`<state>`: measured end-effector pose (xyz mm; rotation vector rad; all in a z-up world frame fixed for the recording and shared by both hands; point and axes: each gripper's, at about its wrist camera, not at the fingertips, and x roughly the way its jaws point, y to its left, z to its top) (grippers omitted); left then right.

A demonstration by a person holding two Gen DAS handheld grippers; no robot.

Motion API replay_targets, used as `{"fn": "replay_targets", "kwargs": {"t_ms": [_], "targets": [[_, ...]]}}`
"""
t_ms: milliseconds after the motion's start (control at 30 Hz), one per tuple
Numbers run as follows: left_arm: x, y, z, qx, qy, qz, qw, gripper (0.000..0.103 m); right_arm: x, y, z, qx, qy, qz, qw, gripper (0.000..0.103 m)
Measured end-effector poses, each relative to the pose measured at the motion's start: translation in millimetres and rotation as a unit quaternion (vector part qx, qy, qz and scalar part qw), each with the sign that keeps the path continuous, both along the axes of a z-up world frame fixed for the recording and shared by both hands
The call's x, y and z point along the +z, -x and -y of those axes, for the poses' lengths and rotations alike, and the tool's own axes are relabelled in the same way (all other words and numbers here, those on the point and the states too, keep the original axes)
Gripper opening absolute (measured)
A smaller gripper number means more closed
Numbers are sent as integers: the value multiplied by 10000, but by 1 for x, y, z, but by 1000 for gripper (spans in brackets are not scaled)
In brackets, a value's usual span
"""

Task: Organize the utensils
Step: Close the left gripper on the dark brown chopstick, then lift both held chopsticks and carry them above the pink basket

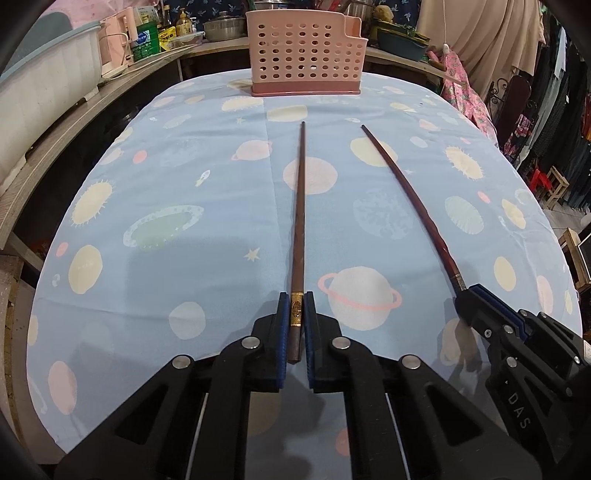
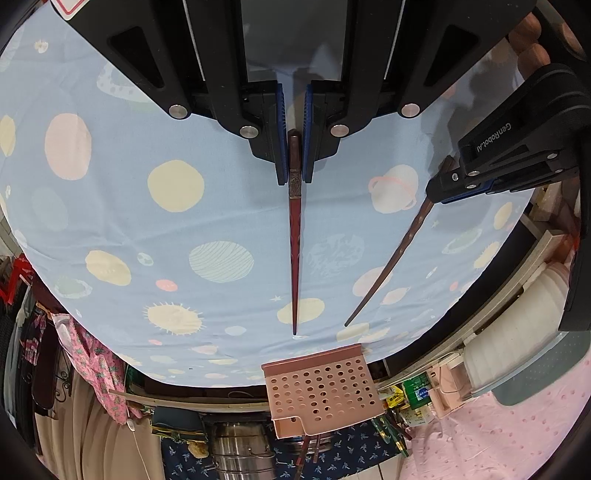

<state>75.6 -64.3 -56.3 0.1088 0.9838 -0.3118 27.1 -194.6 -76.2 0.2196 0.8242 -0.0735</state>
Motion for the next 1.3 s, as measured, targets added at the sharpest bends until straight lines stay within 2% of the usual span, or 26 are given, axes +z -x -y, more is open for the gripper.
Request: {"fn": "replay_targets", "kwargs": {"t_ms": [267,600,933,1300], "targets": [[11,-4,-12,148,101,15,9998,7,10,2,4,-26,-39,91,9999,7],[58,-11,-32,344,447,406,9976,7,46,0,14,-94,-138,467,9988,7],[110,-26,-43,449,769,893,9920,7,103,-10,32,-179,-180,1154,9930,7],[162,-62,-41,563,1041,1387,9832,7,159,-38,47,-220,-126,1843,9825,7]]}}
